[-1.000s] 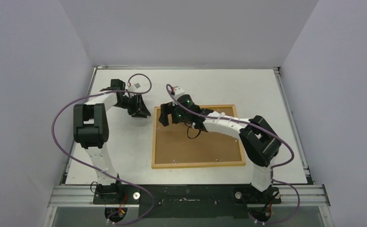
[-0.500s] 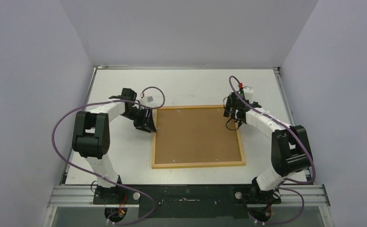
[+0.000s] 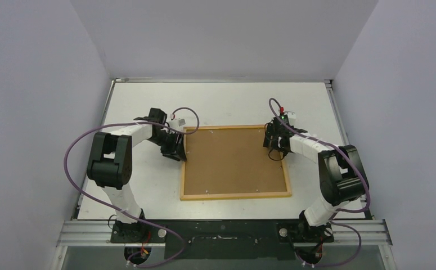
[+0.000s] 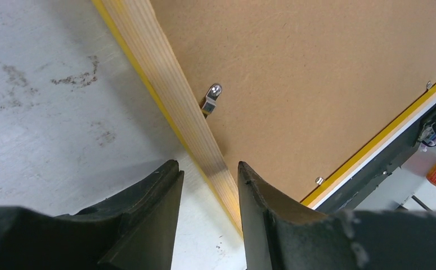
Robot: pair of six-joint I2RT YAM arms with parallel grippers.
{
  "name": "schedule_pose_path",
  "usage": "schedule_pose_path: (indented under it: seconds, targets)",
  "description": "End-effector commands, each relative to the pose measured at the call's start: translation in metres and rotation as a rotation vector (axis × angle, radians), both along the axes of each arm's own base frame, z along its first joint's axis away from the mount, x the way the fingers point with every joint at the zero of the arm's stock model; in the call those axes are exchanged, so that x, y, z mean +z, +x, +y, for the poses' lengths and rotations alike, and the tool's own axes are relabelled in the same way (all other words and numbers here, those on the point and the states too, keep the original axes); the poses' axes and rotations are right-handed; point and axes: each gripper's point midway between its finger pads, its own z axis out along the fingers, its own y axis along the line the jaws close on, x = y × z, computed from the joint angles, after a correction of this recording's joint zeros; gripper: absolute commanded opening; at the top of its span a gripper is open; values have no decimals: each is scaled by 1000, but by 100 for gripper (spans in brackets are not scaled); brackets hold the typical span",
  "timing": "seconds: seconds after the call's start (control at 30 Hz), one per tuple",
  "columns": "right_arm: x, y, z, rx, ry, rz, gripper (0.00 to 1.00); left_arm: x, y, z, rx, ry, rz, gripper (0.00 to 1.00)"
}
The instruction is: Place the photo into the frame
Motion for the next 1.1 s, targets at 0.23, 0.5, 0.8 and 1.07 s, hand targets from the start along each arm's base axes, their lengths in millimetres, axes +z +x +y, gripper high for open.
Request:
schedule_pose_path:
  seconds: [0.23, 0.5, 0.8, 1.07]
  targets:
    - [-12, -9, 30, 50, 194, -6, 56, -4, 15, -8, -36, 54, -78, 42]
    - [-2, -19, 52, 73, 310, -31, 43, -5, 26, 4, -55, 163, -145, 28]
    - [5, -31, 93, 162, 382, -38, 62, 29, 76, 16, -93, 317, -326, 7]
    - [53, -15, 92, 202, 400, -145, 86, 124, 134, 28, -198, 491, -620, 1]
